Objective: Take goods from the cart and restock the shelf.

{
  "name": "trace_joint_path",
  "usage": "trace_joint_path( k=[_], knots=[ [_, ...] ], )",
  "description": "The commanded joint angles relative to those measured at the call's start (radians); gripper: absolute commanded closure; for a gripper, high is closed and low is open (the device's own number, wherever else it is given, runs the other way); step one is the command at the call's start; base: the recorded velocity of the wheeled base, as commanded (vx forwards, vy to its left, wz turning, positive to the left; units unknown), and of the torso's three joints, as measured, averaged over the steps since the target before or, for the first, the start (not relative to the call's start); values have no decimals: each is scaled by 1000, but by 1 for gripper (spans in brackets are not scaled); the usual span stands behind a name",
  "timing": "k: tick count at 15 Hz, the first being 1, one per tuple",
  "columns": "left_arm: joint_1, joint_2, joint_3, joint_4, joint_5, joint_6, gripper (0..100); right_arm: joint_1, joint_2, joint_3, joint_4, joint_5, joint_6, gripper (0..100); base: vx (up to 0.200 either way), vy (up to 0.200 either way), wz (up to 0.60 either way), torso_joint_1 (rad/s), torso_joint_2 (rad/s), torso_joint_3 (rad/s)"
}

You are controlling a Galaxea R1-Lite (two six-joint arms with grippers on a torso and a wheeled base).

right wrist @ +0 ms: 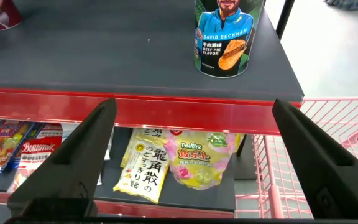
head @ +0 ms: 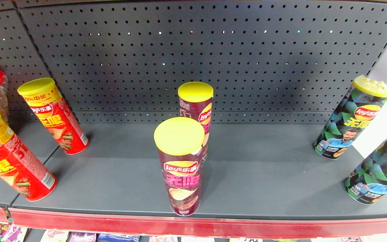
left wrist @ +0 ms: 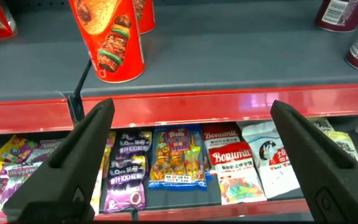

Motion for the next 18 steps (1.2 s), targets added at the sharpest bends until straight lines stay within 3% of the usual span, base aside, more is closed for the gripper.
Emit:
trace_joint_path(
  k=[1, 3, 4, 5, 6, 7, 9, 11, 17, 18],
  knots=[
    [0, -1, 0, -2, 1, 1, 0, 1, -2, 0, 0, 0, -1, 0, 0, 0, 0, 0, 0, 0],
    [-23, 137, -171, -17, -9, -70, 0, 1, -2, 0, 0, -2, -1, 0, 0, 0, 0, 0, 0, 0],
    [-36, 319, -326, -13, -16, -157, 0, 1, -3, 0, 0, -2, -2, 0, 0, 0, 0, 0, 0, 0],
    [-65, 439, -402, -19, -93, -163, 0, 1, -3, 0, 0, -2, -1, 0, 0, 0, 0, 0, 0, 0],
    [-105, 488, -388, -16, -207, -130, 0, 1, -3, 0, 0, -3, -2, 0, 0, 0, 0, 0, 0, 0],
    [-123, 529, -353, -19, -282, -105, 0, 1, -3, 0, 0, -5, -2, 0, 0, 0, 0, 0, 0, 0],
    [-132, 681, -338, -36, -361, -74, 0, 1, -3, 0, 0, -5, -4, 0, 0, 0, 0, 0, 0, 0],
    [-132, 845, -356, -97, -384, -47, 0, 1, -3, 0, 0, -7, -5, 0, 0, 0, 0, 0, 0, 0],
    [-134, 1149, -385, -126, -383, 146, 0, 1, -3, 0, 0, -7, -5, 0, 0, 0, 0, 0, 0, 0],
    [-134, 1152, -387, -128, -383, 150, 0, 1, -3, 0, 0, -7, -5, 0, 0, 0, 0, 0, 0, 0]
  ],
)
